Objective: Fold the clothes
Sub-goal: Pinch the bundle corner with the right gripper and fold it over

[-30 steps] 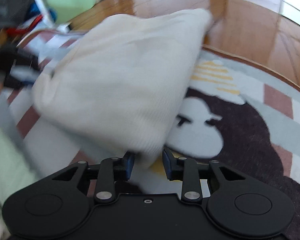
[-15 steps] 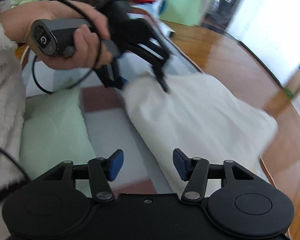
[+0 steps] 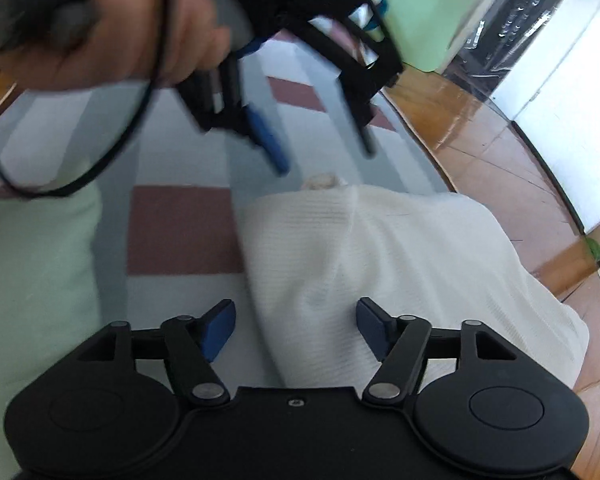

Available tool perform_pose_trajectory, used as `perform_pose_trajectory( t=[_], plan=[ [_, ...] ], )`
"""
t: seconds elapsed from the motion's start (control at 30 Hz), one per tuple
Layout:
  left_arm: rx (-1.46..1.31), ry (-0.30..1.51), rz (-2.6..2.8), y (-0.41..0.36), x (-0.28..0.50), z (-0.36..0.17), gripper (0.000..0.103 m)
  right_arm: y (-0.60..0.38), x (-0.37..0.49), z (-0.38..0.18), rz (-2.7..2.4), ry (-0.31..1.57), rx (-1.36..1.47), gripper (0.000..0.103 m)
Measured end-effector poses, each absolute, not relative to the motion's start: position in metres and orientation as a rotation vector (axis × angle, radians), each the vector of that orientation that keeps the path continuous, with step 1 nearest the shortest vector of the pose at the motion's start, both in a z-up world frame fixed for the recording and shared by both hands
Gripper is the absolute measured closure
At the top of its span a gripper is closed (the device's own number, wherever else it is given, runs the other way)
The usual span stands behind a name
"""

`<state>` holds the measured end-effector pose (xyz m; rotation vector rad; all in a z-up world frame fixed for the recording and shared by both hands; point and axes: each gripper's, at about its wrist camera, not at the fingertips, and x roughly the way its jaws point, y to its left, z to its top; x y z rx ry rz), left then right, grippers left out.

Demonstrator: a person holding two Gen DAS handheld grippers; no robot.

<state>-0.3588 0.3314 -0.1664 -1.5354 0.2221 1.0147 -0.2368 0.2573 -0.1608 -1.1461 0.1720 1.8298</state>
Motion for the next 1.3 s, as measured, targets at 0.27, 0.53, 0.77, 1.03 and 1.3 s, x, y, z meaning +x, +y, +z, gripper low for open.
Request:
perform_pose_trajectory(
  t=[0.27,0.53,0.77,1.03,1.3],
  plan=[
    [-1.418,0.288,0.924,0.350,-0.336,-0.161,0.045,0.305,-0.184,-0.148,1.758,0.490,-0.921,0.078],
    [-1.394,0.254,0.836,0.341,-0.317,-0.151,0.035,0.317,-0.077,-0.124,1.572,0.987,-0.357,0.081],
    [-1.425,0.250,0.671,0.349,-0.278,-0.162,0.034,0.310,-0.029,-0.139,1.470,1.105,-0.214,0.082],
    [-1.348,0.357,0.619,0.384,-0.236,-0.167,0.031,0.309,-0.045,-0.126,1.608,0.992,-0.268,0.084],
    [-1.531,0.150,0.724,0.382,-0.309,-0.171,0.028,0.293,-0.104,-0.115,1.855,0.958,-0.506,0.074]
  ],
)
